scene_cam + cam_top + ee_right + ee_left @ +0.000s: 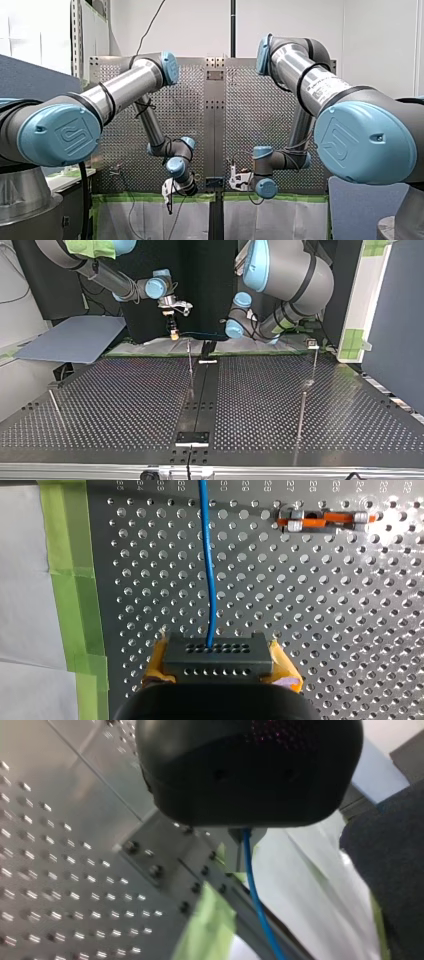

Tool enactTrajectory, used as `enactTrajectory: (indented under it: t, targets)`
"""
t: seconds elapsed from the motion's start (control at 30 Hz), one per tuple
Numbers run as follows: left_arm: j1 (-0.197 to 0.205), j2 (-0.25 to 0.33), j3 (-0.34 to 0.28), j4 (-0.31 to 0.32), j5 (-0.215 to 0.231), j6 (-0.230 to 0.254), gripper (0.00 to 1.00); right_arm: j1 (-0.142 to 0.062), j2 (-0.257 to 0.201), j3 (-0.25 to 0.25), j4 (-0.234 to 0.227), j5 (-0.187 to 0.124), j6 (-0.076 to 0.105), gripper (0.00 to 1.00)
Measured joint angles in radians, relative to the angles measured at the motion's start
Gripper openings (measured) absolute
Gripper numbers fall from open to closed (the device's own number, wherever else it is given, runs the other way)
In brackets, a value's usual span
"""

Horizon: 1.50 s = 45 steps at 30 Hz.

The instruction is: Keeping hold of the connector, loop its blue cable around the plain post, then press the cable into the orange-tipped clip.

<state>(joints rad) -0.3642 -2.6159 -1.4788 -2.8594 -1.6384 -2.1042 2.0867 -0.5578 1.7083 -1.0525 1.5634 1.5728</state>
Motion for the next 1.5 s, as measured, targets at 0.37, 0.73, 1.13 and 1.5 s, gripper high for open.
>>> enactTrajectory:
  t: [0.37,0.73,1.13,1.5]
  targets:
    - [-0.035,0.105,-0.105,0.105,-0.105,0.105,0.00,-0.007,0.000,-0.001,0.003,-0.002,0.006,0.00]
    - [-0.114,0.202,-0.202,0.202,-0.202,0.188,0.00,-0.018,0.000,-0.003,0.014,0.000,0.019,0.00]
    - [-0.236,0.328,-0.328,0.328,-0.328,0.229,0.00,-0.049,0.000,-0.003,0.009,-0.010,0.044,0.00]
    - [-0.228,0.440,-0.441,0.440,-0.440,0.259,0.00,-0.072,0.000,-0.015,0.004,-0.040,0.074,0.00]
